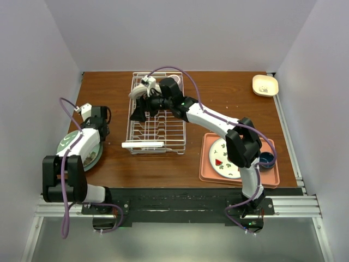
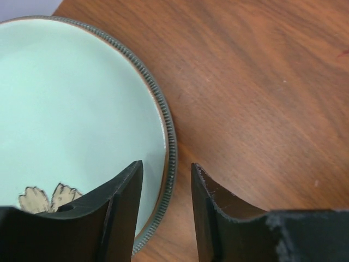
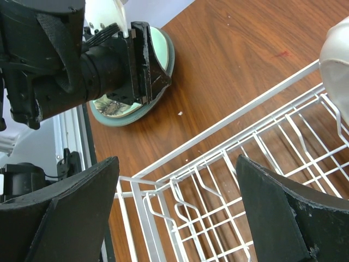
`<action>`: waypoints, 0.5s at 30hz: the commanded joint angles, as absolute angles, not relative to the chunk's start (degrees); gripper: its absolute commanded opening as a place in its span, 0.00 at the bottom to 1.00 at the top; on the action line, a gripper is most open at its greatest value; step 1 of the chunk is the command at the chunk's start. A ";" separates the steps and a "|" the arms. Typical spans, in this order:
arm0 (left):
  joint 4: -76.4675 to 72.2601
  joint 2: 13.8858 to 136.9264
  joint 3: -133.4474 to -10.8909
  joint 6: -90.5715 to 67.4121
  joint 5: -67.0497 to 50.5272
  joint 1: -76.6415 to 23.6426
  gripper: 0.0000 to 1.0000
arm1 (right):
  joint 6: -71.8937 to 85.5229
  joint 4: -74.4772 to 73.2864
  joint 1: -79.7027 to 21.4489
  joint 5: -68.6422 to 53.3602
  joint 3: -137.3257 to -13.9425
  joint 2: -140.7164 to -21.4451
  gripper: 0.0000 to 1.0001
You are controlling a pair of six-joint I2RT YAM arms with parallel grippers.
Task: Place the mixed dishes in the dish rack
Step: Grab a plate with the left arm
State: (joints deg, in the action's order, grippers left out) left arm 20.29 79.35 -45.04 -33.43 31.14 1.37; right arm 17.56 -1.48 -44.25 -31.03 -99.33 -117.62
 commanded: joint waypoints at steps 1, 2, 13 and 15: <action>22.67 80.07 -48.34 -34.45 37.35 -1.04 0.47 | 18.02 0.70 -44.30 -30.76 -100.37 -115.23 0.92; 22.94 80.24 -48.51 -34.37 37.61 -1.14 0.47 | 18.19 1.14 -44.30 -30.76 -100.02 -115.22 0.92; 27.60 85.96 -50.98 -34.98 40.60 -1.85 0.32 | 19.16 3.43 -44.21 -31.29 -98.61 -114.96 0.91; 27.95 86.22 -51.06 -35.07 40.52 -1.85 0.30 | 19.25 3.60 -44.21 -31.38 -98.70 -114.96 0.91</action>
State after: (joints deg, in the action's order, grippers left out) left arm 26.26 85.82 -49.06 -33.71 37.56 -1.50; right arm 18.59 0.91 -44.23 -31.03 -98.76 -117.62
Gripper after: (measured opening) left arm 0.321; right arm 0.916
